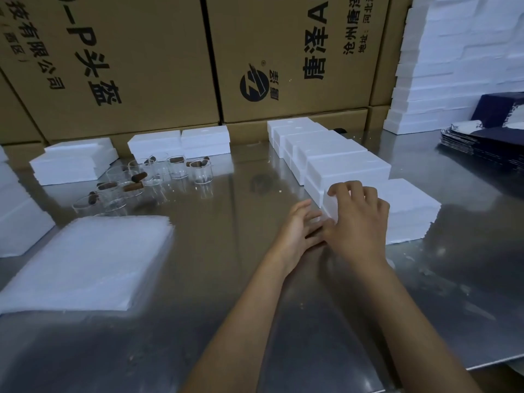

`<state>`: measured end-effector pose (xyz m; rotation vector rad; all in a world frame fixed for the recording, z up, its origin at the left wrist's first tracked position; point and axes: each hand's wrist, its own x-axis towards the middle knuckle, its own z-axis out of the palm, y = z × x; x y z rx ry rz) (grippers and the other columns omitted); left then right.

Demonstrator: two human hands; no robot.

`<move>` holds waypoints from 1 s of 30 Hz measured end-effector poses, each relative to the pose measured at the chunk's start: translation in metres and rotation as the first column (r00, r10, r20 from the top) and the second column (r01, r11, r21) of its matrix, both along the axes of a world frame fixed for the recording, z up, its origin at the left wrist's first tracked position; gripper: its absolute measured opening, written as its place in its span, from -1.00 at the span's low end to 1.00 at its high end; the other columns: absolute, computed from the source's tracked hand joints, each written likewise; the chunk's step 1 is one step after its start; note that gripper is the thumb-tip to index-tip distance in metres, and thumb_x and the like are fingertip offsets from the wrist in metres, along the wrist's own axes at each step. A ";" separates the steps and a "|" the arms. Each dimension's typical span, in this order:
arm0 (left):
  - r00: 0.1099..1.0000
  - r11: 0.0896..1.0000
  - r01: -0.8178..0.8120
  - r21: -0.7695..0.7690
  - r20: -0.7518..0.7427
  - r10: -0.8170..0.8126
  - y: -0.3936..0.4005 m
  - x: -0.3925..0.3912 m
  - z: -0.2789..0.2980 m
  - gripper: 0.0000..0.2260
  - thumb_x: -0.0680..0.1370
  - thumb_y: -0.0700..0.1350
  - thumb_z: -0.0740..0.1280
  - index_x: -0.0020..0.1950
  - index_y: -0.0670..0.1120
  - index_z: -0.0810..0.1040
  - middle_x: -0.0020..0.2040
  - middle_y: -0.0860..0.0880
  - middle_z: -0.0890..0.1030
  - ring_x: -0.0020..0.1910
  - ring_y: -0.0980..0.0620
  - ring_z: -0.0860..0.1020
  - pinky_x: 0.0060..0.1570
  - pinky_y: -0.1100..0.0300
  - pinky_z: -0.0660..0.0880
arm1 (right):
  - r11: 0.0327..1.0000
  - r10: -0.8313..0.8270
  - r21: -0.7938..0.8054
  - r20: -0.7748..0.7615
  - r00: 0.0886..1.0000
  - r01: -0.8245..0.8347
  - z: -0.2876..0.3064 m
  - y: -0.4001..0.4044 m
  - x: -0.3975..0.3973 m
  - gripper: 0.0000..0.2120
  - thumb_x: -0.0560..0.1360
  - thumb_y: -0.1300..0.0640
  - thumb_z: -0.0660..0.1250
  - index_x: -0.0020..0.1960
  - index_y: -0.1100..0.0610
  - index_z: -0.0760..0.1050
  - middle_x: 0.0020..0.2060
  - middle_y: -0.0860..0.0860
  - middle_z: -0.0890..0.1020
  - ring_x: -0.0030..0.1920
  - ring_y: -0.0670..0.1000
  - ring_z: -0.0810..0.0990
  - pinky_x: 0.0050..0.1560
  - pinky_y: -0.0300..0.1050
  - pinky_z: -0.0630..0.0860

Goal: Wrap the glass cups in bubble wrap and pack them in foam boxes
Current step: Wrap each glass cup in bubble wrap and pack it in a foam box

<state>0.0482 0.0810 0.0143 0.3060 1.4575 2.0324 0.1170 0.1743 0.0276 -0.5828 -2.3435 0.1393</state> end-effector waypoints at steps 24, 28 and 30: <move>0.917 0.944 -0.302 -0.133 -0.311 0.250 0.070 -0.059 -0.010 -0.61 0.62 -0.06 0.29 0.45 0.00 0.43 0.27 0.03 0.55 0.11 0.17 0.54 0.02 0.34 0.42 | 0.820 -0.027 -0.500 0.454 0.891 0.279 0.072 0.188 -0.127 -0.17 0.41 -0.45 0.26 0.45 0.11 0.39 0.32 0.10 0.48 0.18 0.23 0.54 0.07 -0.05 0.45; 0.920 0.949 -0.286 -0.134 -0.317 0.232 0.074 -0.064 -0.014 -0.64 0.61 -0.04 0.30 0.42 0.02 0.43 0.16 0.09 0.56 -0.01 0.31 0.52 -0.14 0.40 0.40 | 0.835 0.019 -0.464 0.562 0.827 0.296 0.065 0.193 -0.134 -0.14 0.19 -0.49 0.25 0.21 0.15 0.50 -0.07 0.03 0.48 -0.23 0.17 0.58 -0.28 -0.09 0.51; 0.916 0.945 -0.301 -0.126 -0.313 0.250 0.073 -0.064 -0.014 -0.66 0.61 -0.04 0.29 0.39 0.03 0.43 0.10 0.17 0.54 -0.05 0.37 0.51 -0.17 0.44 0.39 | 0.855 0.007 -0.427 0.576 0.818 0.293 0.066 0.189 -0.134 -0.21 0.22 -0.49 0.26 0.12 0.16 0.50 -0.14 0.04 0.48 -0.26 0.17 0.61 -0.29 -0.11 0.49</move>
